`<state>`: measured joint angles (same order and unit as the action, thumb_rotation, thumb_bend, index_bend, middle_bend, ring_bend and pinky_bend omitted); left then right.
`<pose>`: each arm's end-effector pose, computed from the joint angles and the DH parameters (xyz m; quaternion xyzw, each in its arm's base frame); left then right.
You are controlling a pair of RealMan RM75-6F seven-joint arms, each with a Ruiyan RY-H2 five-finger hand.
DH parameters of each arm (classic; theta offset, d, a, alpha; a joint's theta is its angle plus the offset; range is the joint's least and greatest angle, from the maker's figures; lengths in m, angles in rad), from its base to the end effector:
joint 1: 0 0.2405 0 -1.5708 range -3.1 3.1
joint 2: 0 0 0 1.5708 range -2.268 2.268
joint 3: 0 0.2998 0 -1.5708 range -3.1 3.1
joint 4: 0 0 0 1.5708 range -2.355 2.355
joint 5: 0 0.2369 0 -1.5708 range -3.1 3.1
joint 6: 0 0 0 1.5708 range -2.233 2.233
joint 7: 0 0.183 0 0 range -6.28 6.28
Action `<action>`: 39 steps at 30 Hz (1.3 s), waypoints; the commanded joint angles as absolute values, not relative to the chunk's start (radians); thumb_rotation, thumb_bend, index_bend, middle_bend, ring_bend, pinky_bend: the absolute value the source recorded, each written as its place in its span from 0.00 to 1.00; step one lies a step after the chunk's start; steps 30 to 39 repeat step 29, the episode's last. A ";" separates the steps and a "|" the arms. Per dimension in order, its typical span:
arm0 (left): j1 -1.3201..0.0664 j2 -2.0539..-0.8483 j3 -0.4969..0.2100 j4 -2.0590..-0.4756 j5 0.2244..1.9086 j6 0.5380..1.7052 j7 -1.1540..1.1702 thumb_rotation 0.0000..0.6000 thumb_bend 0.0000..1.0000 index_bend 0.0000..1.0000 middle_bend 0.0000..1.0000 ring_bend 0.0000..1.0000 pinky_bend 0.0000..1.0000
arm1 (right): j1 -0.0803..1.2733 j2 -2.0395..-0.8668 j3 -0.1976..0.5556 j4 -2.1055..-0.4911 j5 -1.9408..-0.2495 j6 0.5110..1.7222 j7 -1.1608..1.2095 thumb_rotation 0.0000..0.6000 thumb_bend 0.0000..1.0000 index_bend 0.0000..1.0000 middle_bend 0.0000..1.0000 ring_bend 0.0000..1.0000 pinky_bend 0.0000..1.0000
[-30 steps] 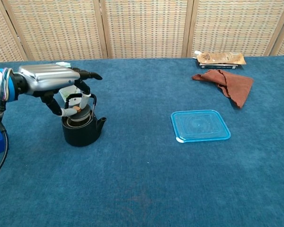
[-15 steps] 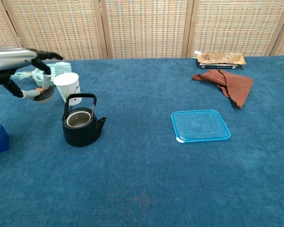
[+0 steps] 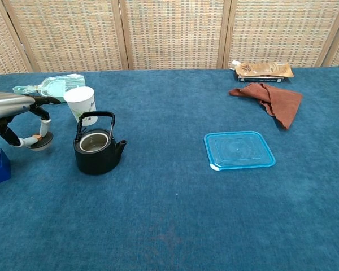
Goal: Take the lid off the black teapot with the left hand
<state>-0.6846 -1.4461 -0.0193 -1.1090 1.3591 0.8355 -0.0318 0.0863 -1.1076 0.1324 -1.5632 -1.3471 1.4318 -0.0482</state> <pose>-0.3151 0.4362 -0.0034 -0.7752 -0.3582 -0.2590 0.4513 -0.3919 -0.2444 0.1819 0.5547 -0.3830 0.3459 0.6527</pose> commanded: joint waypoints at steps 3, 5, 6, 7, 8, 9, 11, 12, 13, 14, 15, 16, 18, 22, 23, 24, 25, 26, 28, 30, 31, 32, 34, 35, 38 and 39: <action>-0.677 -1.447 -0.035 -1.128 1.331 0.829 -0.025 1.00 0.35 0.01 0.00 0.00 0.00 | 0.085 -1.104 0.133 -1.564 -1.345 1.431 -0.042 1.00 0.00 0.00 0.00 0.00 0.00; -0.667 -1.424 -0.047 -1.166 1.336 0.861 -0.042 1.00 0.30 0.00 0.00 0.00 0.00 | 0.085 -1.103 0.132 -1.565 -1.346 1.429 -0.038 1.00 0.00 0.00 0.00 0.00 0.00; -0.662 -1.412 -0.051 -1.182 1.337 0.874 -0.047 1.00 0.29 0.00 0.00 0.00 0.00 | 0.085 -1.102 0.132 -1.565 -1.346 1.428 -0.036 1.00 0.00 0.00 0.00 0.00 0.00; -0.654 -1.392 -0.056 -1.207 1.337 0.891 -0.054 1.00 0.28 0.00 0.00 0.00 0.00 | 0.086 -1.101 0.131 -1.566 -1.347 1.427 -0.034 1.00 0.00 0.00 0.00 0.00 0.00; -0.649 -1.378 -0.060 -1.225 1.336 0.900 -0.057 1.00 0.28 0.00 0.00 0.00 0.00 | 0.086 -1.100 0.131 -1.567 -1.348 1.427 -0.033 1.00 0.00 0.00 0.00 0.00 0.00; -0.640 -1.358 -0.065 -1.249 1.334 0.918 -0.064 1.00 0.27 0.00 0.00 0.00 0.00 | 0.085 -1.099 0.131 -1.568 -1.349 1.427 -0.032 1.00 0.00 0.00 0.00 0.00 0.00; -0.601 -1.298 -0.079 -1.325 1.329 0.986 -0.086 1.00 0.26 0.00 0.00 0.00 0.00 | 0.084 -1.097 0.129 -1.571 -1.355 1.432 -0.030 1.00 0.00 0.00 0.00 0.00 0.00; -0.579 -1.271 -0.080 -1.358 1.329 1.020 -0.090 1.00 0.25 0.00 0.00 0.00 0.00 | 0.083 -1.096 0.129 -1.573 -1.357 1.434 -0.028 1.00 0.00 0.00 0.00 0.00 0.00; -0.547 -1.237 -0.080 -1.402 1.329 1.072 -0.084 1.00 0.23 0.00 0.00 0.00 0.00 | 0.082 -1.094 0.127 -1.575 -1.361 1.436 -0.026 1.00 0.00 0.00 0.00 0.00 0.00; -0.524 -1.215 -0.078 -1.431 1.328 1.107 -0.067 1.00 0.22 0.00 0.00 0.00 0.00 | 0.081 -1.093 0.126 -1.576 -1.364 1.438 -0.025 1.00 0.00 0.00 0.00 0.00 0.00; -0.506 -1.201 -0.076 -1.449 1.324 1.135 -0.046 1.00 0.21 0.00 0.00 0.00 0.00 | 0.081 -1.092 0.125 -1.578 -1.366 1.439 -0.024 1.00 0.00 0.00 0.00 0.00 0.00; -0.481 -1.184 -0.073 -1.474 1.317 1.175 -0.004 1.00 0.20 0.00 0.00 0.00 0.00 | 0.080 -1.090 0.125 -1.580 -1.368 1.440 -0.022 1.00 0.00 0.00 0.00 0.00 0.00; -0.432 -1.162 -0.065 -1.526 1.299 1.250 0.079 1.00 0.19 0.00 0.00 0.00 0.00 | 0.078 -1.086 0.124 -1.585 -1.373 1.445 -0.018 1.00 0.00 0.00 0.00 0.00 0.00; -0.325 -1.128 -0.026 -1.653 1.307 1.390 0.147 1.00 0.11 0.00 0.00 0.00 0.00 | 0.071 -1.078 0.122 -1.592 -1.385 1.461 -0.009 1.00 0.00 0.00 0.00 0.00 0.00; -0.287 -1.124 -0.008 -1.663 1.320 1.438 0.157 1.00 0.11 0.00 0.00 0.00 0.00 | 0.067 -1.076 0.121 -1.594 -1.390 1.468 -0.006 1.00 0.00 0.00 0.00 0.00 0.00; -0.255 -1.126 0.008 -1.671 1.337 1.478 0.153 1.00 0.11 0.00 0.00 0.00 0.00 | 0.064 -1.075 0.121 -1.592 -1.392 1.475 -0.003 1.00 0.00 0.00 0.00 0.00 0.00; -0.234 -1.128 0.019 -1.675 1.357 1.500 0.138 1.00 0.11 0.00 0.00 0.00 0.00 | 0.062 -1.074 0.121 -1.589 -1.392 1.478 -0.002 1.00 0.00 0.00 0.00 0.00 0.00; -0.224 -1.127 0.026 -1.676 1.368 1.507 0.130 1.00 0.11 0.00 0.00 0.00 0.00 | 0.060 -1.074 0.120 -1.586 -1.392 1.480 -0.001 1.00 0.00 0.00 0.00 0.00 0.00; -0.217 -1.117 0.035 -1.677 1.384 1.505 0.130 1.00 0.11 0.00 0.00 0.00 0.00 | 0.059 -1.074 0.120 -1.581 -1.392 1.480 0.002 1.00 0.00 0.00 0.00 0.00 0.00; -0.214 -1.113 0.036 -1.678 1.392 1.508 0.134 1.00 0.10 0.00 0.00 0.00 0.00 | 0.058 -1.074 0.119 -1.580 -1.392 1.481 0.004 1.00 0.00 0.00 0.00 0.00 0.00; -0.214 -1.113 0.036 -1.678 1.392 1.508 0.134 1.00 0.10 0.00 0.00 0.00 0.00 | 0.058 -1.074 0.119 -1.580 -1.392 1.481 0.004 1.00 0.00 0.00 0.00 0.00 0.00; -0.214 -1.113 0.036 -1.678 1.392 1.508 0.134 1.00 0.10 0.00 0.00 0.00 0.00 | 0.058 -1.074 0.119 -1.580 -1.392 1.481 0.004 1.00 0.00 0.00 0.00 0.00 0.00; -0.214 -1.113 0.036 -1.678 1.392 1.508 0.134 1.00 0.10 0.00 0.00 0.00 0.00 | 0.058 -1.074 0.119 -1.580 -1.392 1.481 0.004 1.00 0.00 0.00 0.00 0.00 0.00; -0.214 -1.113 0.036 -1.678 1.392 1.508 0.134 1.00 0.10 0.00 0.00 0.00 0.00 | 0.058 -1.074 0.119 -1.580 -1.392 1.481 0.004 1.00 0.00 0.00 0.00 0.00 0.00; -0.214 -1.113 0.036 -1.678 1.392 1.508 0.134 1.00 0.10 0.00 0.00 0.00 0.00 | 0.058 -1.074 0.119 -1.580 -1.392 1.481 0.004 1.00 0.00 0.00 0.00 0.00 0.00; -0.214 -1.113 0.036 -1.678 1.392 1.508 0.134 1.00 0.10 0.00 0.00 0.00 0.00 | 0.058 -1.074 0.119 -1.580 -1.392 1.481 0.004 1.00 0.00 0.00 0.00 0.00 0.00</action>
